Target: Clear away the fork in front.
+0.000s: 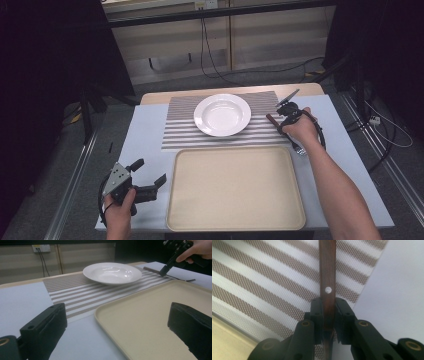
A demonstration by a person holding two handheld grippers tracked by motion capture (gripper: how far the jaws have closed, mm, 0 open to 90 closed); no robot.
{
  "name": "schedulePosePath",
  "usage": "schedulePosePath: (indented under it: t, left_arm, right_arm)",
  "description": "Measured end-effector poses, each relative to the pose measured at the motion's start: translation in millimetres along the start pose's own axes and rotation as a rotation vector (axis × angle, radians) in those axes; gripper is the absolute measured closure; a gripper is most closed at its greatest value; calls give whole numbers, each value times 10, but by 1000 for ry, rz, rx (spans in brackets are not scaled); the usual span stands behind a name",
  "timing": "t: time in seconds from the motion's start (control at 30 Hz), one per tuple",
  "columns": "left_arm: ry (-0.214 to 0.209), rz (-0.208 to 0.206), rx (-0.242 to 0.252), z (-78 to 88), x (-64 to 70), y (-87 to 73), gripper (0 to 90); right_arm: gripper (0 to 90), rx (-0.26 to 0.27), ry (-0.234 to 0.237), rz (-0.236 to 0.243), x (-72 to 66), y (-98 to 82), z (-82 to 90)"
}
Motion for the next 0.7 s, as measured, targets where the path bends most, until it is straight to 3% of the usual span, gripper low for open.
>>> schedulePosePath:
  t: [0.03,0.07,0.17,0.23,0.27,0.33,0.57,0.63,0.67,0.7]
  left_arm:
    - [3,0,2,6,2,3,25]
    - [3,0,2,6,2,3,26]
    - [3,-3,0,-1,11,0,25]
    - [2,-5,-1,-3,14,1,25]
    - [0,-5,0,-4,18,3,25]
    - [0,-6,2,-2,21,7,26]
    - [-1,-4,10,4,20,20,25]
    - [-6,-15,10,-1,31,29,25]
    - [-7,-17,9,-4,36,31,25]
    - [-11,-16,11,-16,48,32,25]
  right_arm:
    - [785,85,-8,-11,18,3,92]
    - [785,85,-8,-11,18,3,92]
    - [785,206,7,-42,34,-1,266]
    - [785,234,16,-53,38,-6,302]
    - [786,265,4,-50,40,-13,342]
    - [786,368,24,-100,52,-66,443]
    - [786,455,49,-111,21,-186,552]
    - [785,512,69,-99,-35,-215,630]
    - [785,512,69,-99,-35,-215,630]
    - [785,556,76,-87,-93,-235,690]
Point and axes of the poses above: each handheld gripper's, and its own axes: z roughly backward along the jaws, y roughly out of its top, x roughly to its right, the point moved 2 cm from there along -z, roughly forward along the jaws, and after that the axes turned 11 degrees about x, right-handed, at the moved point
